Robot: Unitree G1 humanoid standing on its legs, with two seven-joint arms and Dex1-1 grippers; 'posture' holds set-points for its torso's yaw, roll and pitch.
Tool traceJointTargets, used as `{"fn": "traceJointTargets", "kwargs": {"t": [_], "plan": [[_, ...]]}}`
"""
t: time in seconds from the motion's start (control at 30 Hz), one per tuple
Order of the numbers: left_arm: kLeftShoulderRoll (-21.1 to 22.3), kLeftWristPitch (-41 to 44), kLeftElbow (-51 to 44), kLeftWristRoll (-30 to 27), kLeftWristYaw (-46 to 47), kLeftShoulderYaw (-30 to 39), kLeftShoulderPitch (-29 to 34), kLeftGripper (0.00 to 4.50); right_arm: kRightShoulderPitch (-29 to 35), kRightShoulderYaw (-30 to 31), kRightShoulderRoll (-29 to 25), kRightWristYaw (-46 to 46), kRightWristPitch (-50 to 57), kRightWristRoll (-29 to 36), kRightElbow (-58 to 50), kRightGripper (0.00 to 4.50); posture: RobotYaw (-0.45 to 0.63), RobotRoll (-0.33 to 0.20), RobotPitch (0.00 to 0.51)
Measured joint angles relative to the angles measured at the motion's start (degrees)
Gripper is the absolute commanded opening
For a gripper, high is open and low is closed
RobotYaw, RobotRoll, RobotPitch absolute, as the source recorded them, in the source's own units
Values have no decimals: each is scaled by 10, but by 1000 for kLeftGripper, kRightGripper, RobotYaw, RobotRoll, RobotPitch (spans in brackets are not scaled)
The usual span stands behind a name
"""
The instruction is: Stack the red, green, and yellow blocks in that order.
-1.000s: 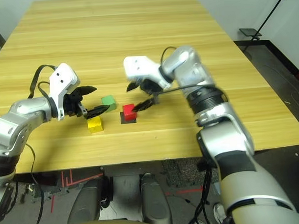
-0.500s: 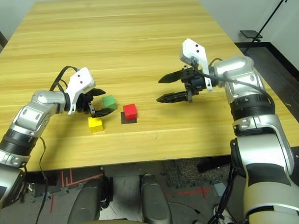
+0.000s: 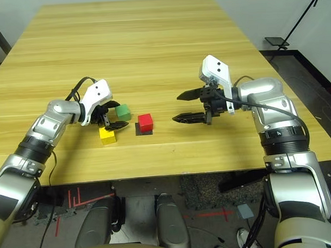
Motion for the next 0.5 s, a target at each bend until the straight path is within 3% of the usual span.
{"fn": "traceJointTargets", "kwargs": {"t": [0.2, 0.37, 0.5], "plan": [[-13, -3, 32, 6, 27, 25, -11, 2077, -1, 0, 2, -13, 0, 0, 1, 4500, 227, -115, 92], [-10, -2, 33, 7, 37, 40, -24, 2093, -1, 0, 5, -11, -4, 5, 4, 4500, 244, -111, 97], [8, 57, -57, 2, 20, 47, -32, 2093, 0, 0, 3, -4, -13, 5, 20, 4500, 257, -100, 101]]}}
